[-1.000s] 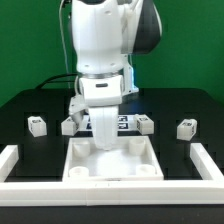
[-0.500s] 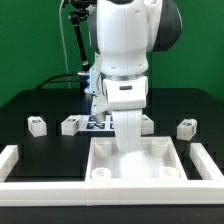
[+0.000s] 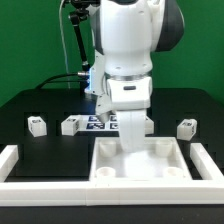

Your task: Assemble square table

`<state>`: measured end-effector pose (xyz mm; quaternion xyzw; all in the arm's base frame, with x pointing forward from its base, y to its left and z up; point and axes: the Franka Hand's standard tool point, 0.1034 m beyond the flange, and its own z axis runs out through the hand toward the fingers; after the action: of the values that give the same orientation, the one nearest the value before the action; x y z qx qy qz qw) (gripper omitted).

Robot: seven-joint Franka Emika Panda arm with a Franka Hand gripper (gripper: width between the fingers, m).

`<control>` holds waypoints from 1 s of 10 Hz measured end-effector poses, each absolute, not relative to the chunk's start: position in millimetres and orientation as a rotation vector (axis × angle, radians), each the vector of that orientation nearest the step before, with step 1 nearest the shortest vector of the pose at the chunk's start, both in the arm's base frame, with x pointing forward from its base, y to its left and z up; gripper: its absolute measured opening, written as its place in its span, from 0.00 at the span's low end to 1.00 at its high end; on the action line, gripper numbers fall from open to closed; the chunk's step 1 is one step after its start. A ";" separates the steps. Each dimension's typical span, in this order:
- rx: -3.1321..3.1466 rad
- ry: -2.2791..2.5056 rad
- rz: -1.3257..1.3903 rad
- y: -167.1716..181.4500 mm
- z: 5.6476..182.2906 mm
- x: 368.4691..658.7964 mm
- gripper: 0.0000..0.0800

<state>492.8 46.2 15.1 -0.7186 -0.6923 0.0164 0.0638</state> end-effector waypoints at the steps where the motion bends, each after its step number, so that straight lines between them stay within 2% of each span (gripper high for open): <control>1: -2.166 -2.089 0.039 59.5 13.1 493.7 0.08; 7: -2.157 -2.115 0.007 59.3 7.3 494.1 0.08; 8: -2.158 -2.114 0.007 59.0 7.2 494.1 0.30; 9: -2.158 -2.114 0.007 58.9 7.2 494.1 0.47; 10: -2.158 -2.114 0.007 58.8 7.2 494.1 0.47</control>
Offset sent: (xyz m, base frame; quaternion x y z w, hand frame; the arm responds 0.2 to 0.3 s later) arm 0.0180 0.0174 -0.0084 -0.0308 0.0350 -0.0184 0.9987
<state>494.1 58.8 7.2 -0.7131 -0.6985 0.0024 0.0601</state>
